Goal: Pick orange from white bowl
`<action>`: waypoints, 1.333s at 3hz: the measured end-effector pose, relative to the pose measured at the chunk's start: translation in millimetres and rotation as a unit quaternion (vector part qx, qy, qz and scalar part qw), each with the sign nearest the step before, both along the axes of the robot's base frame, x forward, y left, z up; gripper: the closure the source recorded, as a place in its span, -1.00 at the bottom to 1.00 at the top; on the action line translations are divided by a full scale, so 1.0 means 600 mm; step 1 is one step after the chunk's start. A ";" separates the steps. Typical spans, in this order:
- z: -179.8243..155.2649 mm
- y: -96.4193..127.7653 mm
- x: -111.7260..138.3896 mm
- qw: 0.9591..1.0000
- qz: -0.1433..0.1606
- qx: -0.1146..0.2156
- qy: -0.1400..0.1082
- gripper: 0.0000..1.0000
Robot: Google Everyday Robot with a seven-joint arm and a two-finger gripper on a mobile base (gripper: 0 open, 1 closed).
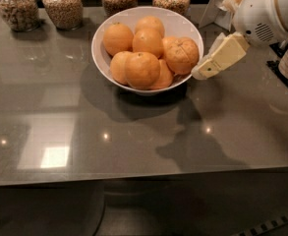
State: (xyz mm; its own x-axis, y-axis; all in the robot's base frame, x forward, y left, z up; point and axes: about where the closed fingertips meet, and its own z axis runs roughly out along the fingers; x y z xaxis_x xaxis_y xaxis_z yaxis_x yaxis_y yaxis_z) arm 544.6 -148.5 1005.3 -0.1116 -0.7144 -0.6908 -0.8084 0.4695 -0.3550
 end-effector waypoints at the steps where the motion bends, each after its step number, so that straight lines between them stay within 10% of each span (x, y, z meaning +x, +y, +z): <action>1: -0.015 0.006 0.018 1.000 -0.010 0.009 -0.007 -0.62; 2: -0.035 0.006 0.039 1.000 -0.018 0.021 -0.001 -0.30; 4: -0.074 0.006 0.072 0.998 -0.028 0.044 0.022 -0.40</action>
Offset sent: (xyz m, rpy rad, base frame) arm 0.0399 -0.0015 -0.0357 0.0727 0.0110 -0.0615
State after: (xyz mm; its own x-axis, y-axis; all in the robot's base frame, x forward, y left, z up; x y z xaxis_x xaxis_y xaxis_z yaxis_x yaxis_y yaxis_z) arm 588.0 -144.9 961.2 -0.1821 -0.6431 -0.7438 -0.7940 0.5424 -0.2746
